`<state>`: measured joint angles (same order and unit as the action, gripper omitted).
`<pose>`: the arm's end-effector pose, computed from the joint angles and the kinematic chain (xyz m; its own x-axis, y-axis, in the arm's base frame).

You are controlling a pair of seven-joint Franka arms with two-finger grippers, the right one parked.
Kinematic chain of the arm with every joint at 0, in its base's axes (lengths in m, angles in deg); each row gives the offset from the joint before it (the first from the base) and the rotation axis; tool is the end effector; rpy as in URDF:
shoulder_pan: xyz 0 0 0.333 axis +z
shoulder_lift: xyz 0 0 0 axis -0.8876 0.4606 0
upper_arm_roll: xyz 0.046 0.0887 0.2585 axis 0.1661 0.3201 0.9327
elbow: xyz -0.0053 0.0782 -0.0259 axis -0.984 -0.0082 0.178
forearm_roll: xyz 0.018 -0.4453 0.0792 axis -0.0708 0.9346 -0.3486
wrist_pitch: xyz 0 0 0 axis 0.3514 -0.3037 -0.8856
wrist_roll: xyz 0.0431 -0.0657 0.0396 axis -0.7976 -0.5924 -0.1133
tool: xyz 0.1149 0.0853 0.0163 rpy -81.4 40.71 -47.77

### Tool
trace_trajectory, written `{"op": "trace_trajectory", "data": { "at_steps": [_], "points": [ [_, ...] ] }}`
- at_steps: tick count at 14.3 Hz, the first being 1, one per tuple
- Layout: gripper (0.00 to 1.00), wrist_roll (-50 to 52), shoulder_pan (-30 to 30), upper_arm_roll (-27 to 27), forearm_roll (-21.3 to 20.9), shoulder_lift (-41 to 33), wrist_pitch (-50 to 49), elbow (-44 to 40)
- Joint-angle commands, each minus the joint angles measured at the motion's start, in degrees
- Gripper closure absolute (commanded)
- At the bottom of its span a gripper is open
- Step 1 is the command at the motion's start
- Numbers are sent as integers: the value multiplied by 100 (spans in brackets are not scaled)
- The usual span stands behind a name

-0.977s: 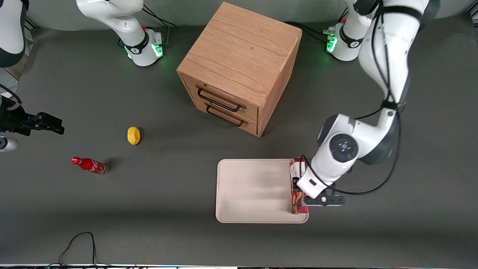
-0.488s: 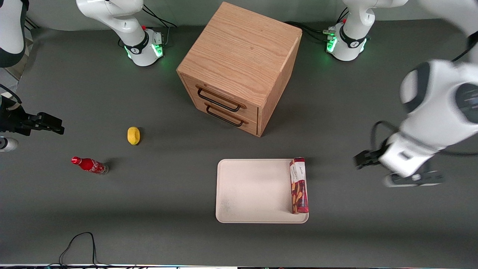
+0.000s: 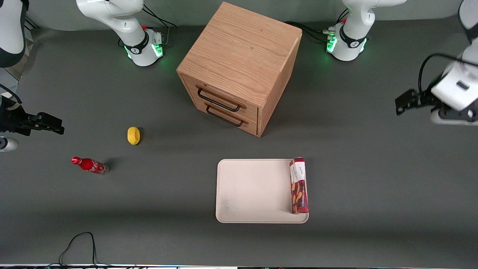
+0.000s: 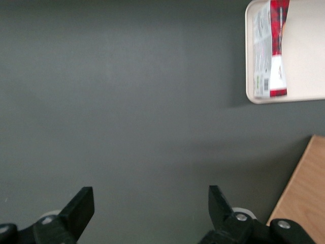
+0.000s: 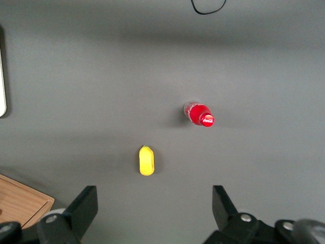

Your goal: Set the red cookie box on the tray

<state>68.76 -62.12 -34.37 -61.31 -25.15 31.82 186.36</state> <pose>0.5998 -0.0431 0.5185 0.9980 -0.0637 0.0014 -0.0637 -0.9975 -0.0297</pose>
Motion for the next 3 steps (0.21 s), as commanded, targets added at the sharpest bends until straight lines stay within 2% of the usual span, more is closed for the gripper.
{"op": "trace_trajectory", "data": {
  "at_steps": [1, 3],
  "points": [
    [0, -165, 68, -40, 102, -389, -133, 282],
    [0, -262, 68, -31, 111, -389, -133, 273]
  ]
}}
